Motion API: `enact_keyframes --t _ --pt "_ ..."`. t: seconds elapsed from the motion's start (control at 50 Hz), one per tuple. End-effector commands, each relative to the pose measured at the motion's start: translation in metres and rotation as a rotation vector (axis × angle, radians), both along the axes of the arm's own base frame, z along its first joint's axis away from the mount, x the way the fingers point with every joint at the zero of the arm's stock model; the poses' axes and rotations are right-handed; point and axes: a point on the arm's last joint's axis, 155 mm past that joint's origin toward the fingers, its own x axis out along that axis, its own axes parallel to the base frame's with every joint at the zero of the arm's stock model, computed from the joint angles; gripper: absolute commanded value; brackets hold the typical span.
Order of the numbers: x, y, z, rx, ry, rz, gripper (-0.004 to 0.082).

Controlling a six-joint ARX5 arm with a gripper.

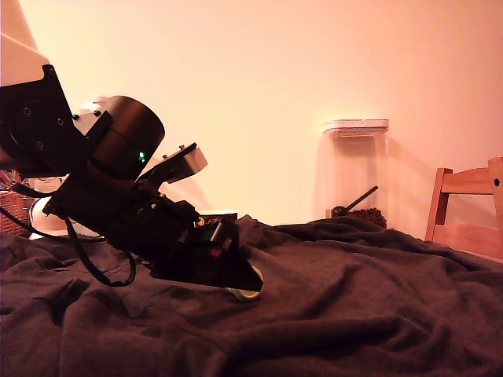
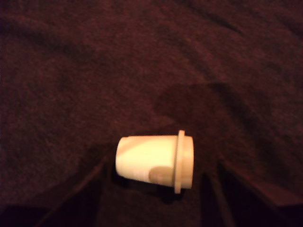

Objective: Pick up the coffee capsules from the table one by one and drop them inside the nearest coffee cup

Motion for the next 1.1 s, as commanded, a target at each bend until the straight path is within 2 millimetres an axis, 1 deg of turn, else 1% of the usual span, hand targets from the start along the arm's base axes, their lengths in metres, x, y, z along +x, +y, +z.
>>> enact_keyframes --t 0.0,0.06,0.12,0.28,0.6,0.72,0.84,0.96,1.08 --pt "0.001 0.000 -0.008 0.009 0.007 -0.003 0.0394" --pt "0.001 0.000 -0.008 0.009 0.007 -0.003 0.0302" --pt "0.001 0.000 -0.008 0.009 0.007 -0.003 0.0247" --pt "0.001 0.000 -0.008 0.011 0.008 -0.004 0.0177" --pt "0.001 0.000 -0.007 0.009 0.004 -0.004 0.0164" --pt "0.002 0.000 -0.001 0.005 -0.005 -0.002 0.0164" --pt "0.006 0.003 0.010 0.009 -0.026 0.019 0.0164" --pt "0.010 0.006 0.031 -0.004 -0.062 0.036 0.0164" --pt "0.016 0.013 0.052 -0.010 -0.095 0.068 0.0164"
